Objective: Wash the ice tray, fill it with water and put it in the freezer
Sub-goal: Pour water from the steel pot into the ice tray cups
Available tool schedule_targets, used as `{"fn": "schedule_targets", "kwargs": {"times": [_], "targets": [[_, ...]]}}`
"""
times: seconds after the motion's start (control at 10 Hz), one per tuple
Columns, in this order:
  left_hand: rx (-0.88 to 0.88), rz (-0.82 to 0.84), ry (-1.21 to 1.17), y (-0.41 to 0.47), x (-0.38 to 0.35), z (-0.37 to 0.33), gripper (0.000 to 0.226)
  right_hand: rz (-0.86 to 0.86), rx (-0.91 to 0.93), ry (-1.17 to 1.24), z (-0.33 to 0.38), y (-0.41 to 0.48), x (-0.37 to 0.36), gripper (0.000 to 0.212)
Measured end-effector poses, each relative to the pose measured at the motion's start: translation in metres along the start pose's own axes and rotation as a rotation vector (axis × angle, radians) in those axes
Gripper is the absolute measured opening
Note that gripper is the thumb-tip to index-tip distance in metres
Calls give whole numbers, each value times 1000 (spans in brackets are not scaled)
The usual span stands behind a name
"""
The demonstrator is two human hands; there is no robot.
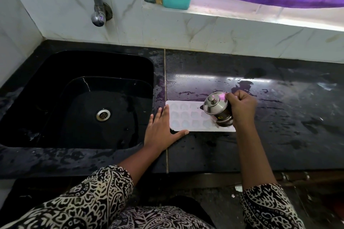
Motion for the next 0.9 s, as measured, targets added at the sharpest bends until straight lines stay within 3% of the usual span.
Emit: {"fn": "schedule_targets", "kwargs": {"times": [0.9], "targets": [[-3, -7, 7, 0, -1, 1, 119, 1, 62, -67, 1, -2, 6, 36]]}}
Point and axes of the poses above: each hand's wrist, its own y-axis towards the middle knuckle, its own x-axis out of the back of the hand, z = x × y, the point moved 3 cm from there along y, towards the middle knuckle, and after that the axes turned 6 degrees about -z, right-handed, at the moved point
